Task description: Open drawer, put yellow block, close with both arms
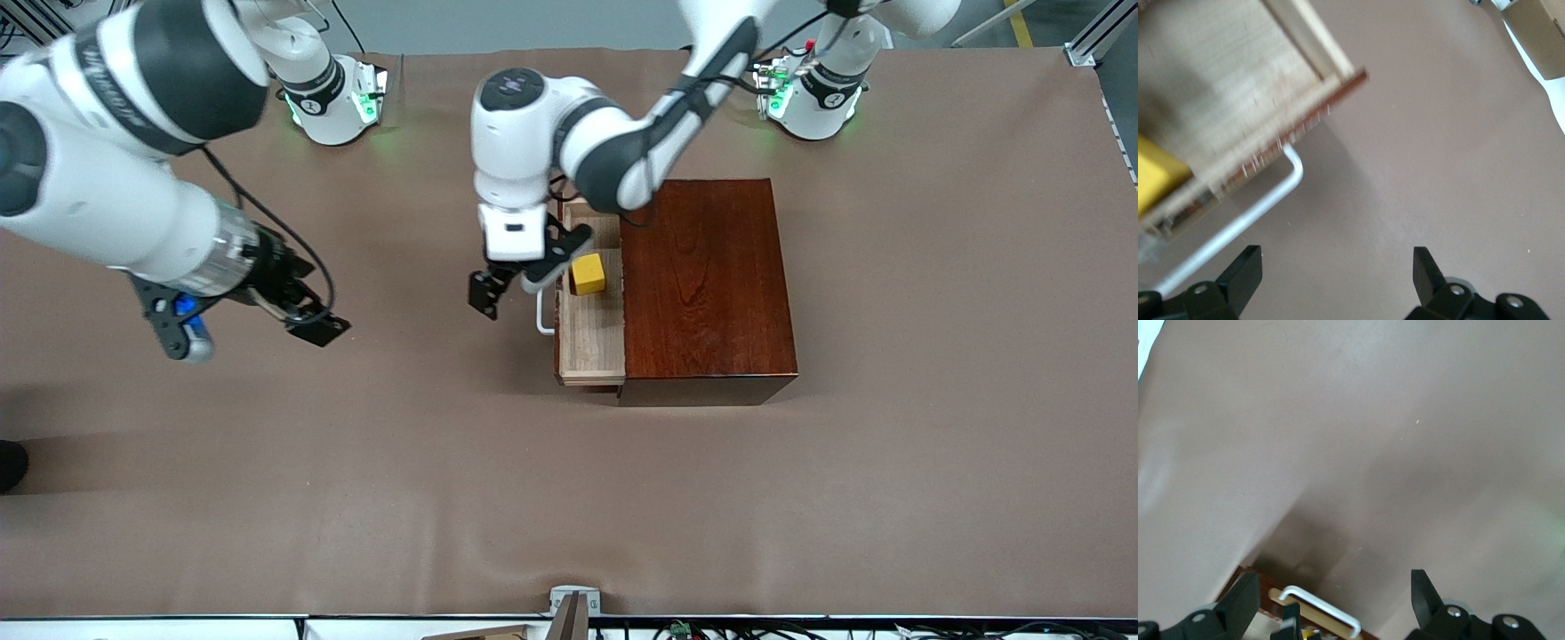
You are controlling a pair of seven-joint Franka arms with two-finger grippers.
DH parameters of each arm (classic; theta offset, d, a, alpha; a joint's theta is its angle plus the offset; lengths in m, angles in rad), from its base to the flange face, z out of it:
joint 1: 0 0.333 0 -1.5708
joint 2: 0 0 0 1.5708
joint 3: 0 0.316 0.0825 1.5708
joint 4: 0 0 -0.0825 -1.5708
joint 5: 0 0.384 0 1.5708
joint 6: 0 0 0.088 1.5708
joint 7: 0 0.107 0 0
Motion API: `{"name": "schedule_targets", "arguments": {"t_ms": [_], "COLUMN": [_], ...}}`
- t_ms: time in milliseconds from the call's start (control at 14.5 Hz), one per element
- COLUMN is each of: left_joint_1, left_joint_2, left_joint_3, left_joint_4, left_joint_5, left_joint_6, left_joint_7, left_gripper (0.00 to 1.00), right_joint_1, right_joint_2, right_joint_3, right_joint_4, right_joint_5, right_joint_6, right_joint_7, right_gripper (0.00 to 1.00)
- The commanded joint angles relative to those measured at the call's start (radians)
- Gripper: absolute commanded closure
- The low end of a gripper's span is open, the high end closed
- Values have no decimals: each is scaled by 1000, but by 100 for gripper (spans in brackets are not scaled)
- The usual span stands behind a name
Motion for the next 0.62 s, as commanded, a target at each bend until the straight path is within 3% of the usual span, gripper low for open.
{"name": "schedule_targets", "arguments": {"t_ms": [0,277,553], "left_joint_1": [-30,-65,-85], "left_joint_2": [93,152,146], "left_joint_3": [30,79,106], "left_joint_4": [69,88,79], "left_joint_5": [17,18,24], "left_joint_6": [18,39,-6], "left_joint_7": [-42,-114,-110], "left_gripper": [0,0,0], "right_joint_1": [-42,-119,-187], "right_joint_2": [-27,-38,-74], "right_joint_3": [13,13,12], "right_joint_4": [2,2,0], "right_joint_5": [8,5,5], "right_joint_6": [-27,-79,-92], "right_joint_7": [-138,-360,-615], "right_gripper": [0,0,0]}}
